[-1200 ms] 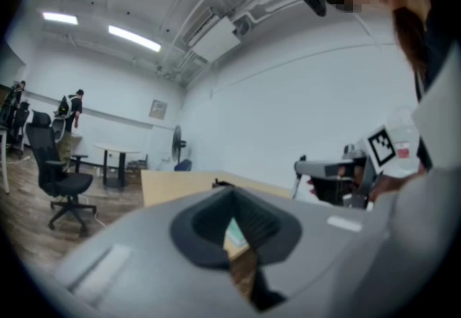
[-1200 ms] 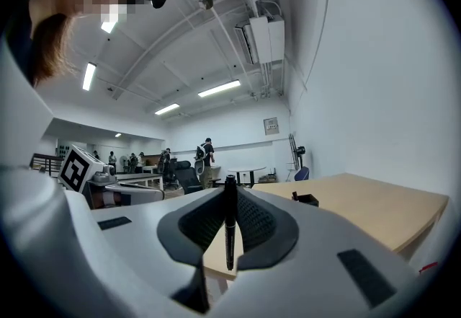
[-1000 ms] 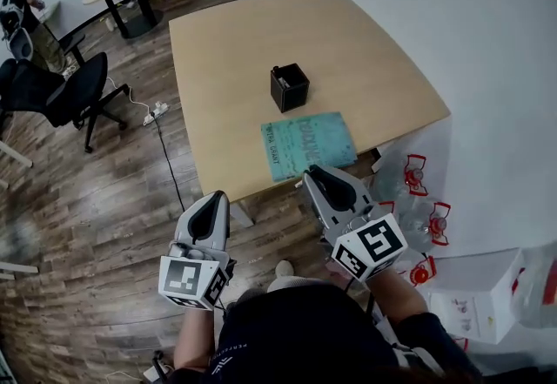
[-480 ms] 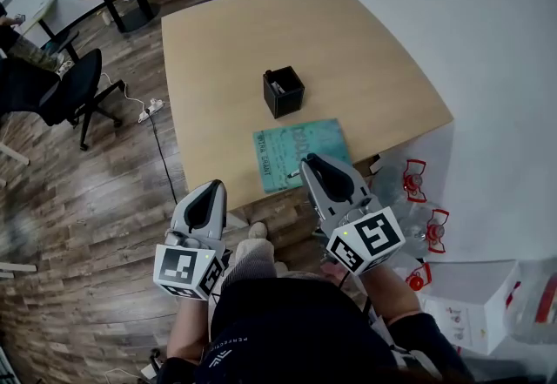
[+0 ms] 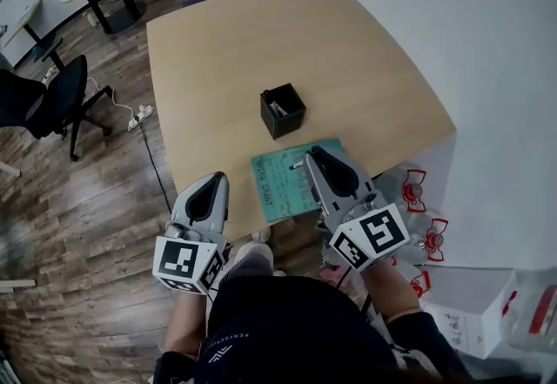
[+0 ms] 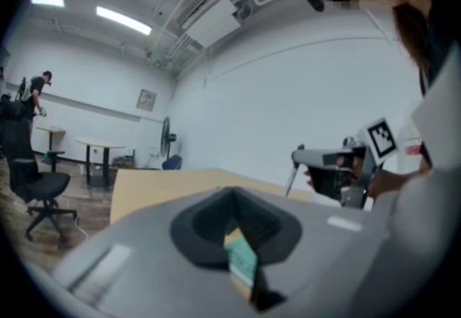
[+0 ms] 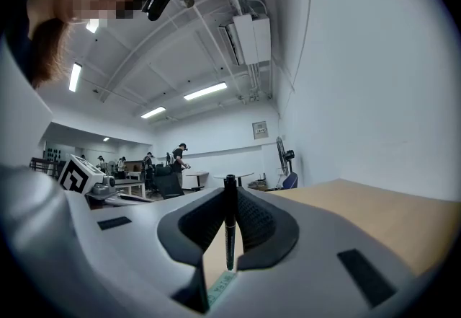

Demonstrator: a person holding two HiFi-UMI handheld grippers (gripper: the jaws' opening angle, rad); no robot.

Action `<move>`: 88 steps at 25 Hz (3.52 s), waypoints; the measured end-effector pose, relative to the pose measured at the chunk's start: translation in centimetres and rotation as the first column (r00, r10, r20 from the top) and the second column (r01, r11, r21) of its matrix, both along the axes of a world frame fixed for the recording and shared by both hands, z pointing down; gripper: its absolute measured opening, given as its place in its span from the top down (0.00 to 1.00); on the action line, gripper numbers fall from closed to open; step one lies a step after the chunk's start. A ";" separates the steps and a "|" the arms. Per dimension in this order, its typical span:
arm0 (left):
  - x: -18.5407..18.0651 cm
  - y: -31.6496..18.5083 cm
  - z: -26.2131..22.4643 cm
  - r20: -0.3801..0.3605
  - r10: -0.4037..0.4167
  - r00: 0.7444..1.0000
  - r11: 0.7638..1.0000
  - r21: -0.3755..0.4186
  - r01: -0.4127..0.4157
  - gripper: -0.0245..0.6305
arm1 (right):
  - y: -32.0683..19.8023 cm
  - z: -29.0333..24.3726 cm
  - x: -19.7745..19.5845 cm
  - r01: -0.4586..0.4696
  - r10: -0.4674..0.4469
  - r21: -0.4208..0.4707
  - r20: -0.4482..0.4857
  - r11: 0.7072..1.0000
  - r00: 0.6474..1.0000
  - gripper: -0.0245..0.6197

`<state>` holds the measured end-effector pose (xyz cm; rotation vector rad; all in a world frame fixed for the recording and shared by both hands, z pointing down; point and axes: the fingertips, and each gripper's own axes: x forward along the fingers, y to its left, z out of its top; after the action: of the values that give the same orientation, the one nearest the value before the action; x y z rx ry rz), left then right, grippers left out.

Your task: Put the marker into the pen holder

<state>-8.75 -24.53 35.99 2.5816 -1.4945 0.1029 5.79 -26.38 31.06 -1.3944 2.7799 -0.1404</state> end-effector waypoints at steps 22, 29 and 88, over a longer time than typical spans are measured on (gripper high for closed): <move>-1.8 -12.6 4.5 -0.013 0.037 0.999 0.993 -0.115 -0.038 0.95 | -15.4 4.9 -1.1 -0.078 0.077 -0.029 -0.041 0.997 0.996 0.90; -2.2 -13.6 6.2 -0.019 0.024 1.000 0.988 -0.153 -0.026 0.95 | -16.4 7.5 -1.7 -0.077 0.073 -0.072 -0.056 0.994 0.996 0.90; -0.4 -6.2 3.3 -0.032 -0.004 0.999 0.996 -0.085 0.001 0.96 | -7.3 8.8 0.7 -0.112 0.095 -0.164 -0.110 0.980 0.989 0.93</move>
<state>-9.12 -30.77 39.30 2.5028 -1.4502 0.1209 6.45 -33.67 39.82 -1.6254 2.8260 -0.3195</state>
